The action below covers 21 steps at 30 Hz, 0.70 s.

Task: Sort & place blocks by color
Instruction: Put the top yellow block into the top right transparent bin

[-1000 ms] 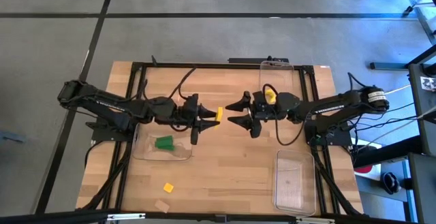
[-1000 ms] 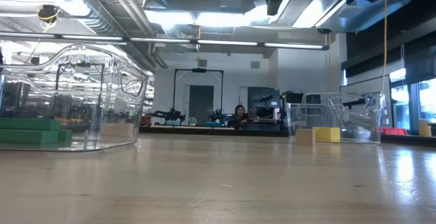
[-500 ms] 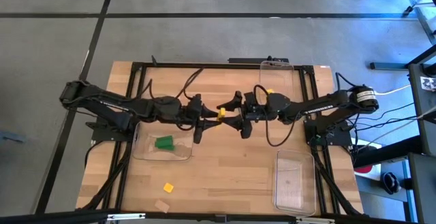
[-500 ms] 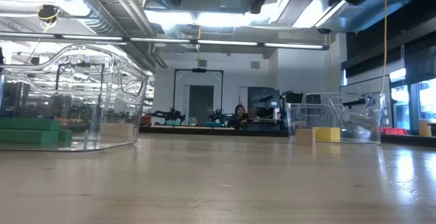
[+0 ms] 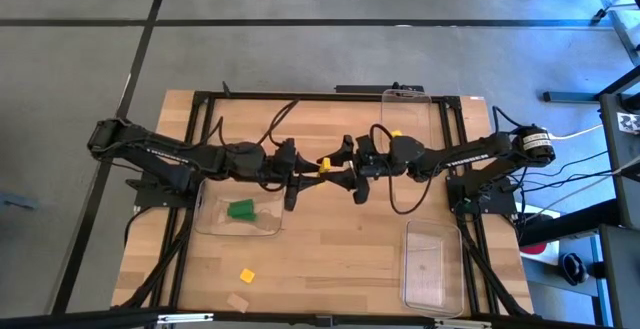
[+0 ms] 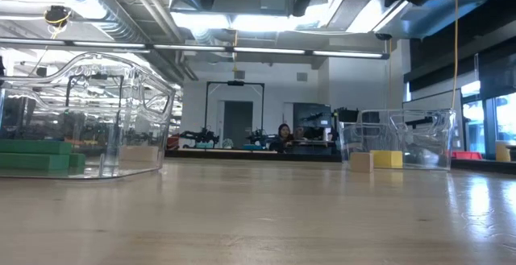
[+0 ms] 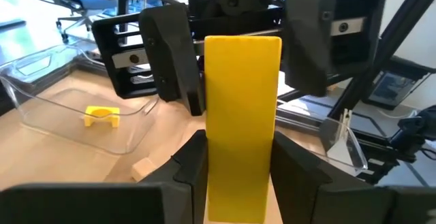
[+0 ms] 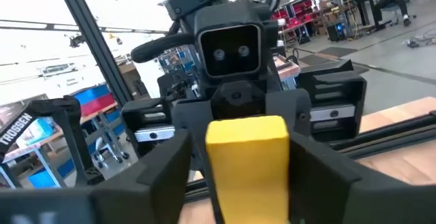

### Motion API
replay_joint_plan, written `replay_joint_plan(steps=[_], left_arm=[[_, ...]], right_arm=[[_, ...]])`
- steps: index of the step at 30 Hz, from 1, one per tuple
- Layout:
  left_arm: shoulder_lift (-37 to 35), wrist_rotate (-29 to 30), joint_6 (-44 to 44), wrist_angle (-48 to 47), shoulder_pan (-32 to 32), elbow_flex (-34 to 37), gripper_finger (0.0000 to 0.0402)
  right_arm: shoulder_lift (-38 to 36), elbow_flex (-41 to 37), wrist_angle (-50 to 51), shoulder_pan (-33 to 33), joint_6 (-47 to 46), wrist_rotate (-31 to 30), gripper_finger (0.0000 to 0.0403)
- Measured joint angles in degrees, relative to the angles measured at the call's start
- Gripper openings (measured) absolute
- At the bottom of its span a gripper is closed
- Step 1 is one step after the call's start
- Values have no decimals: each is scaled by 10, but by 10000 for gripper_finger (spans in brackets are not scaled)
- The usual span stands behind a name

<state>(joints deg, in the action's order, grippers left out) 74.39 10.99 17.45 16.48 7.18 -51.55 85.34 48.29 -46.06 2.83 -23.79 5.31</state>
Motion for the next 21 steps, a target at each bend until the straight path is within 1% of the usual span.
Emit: replay_joint_plan(steps=[4, 10, 13, 15, 17, 19, 21], left_arm=[[0, -1, 7, 1, 0, 0, 113], [0, 1, 7, 3, 0, 0, 117], [-2, 12, 0, 0, 0, 0, 156], [-17, 11, -2, -35, -5, -6, 184], [-40, 21, -1, -82, -13, -20, 206], [-72, 24, -5, -136, -23, -29, 219], [-108, 18, -7, -170, -31, -31, 224]], right_arm=[[0, 0, 16, 0, 6, -4, 134], [-1, 0, 16, 0, 7, -3, 133], [-2, 0, 18, 0, -1, 1, 133], [-17, -2, 48, -6, 2, 16, 133], [-50, -2, 104, -15, 15, 31, 133], [-89, -1, 169, -24, 34, 34, 133], [-126, -1, 242, -32, 52, 27, 133]])
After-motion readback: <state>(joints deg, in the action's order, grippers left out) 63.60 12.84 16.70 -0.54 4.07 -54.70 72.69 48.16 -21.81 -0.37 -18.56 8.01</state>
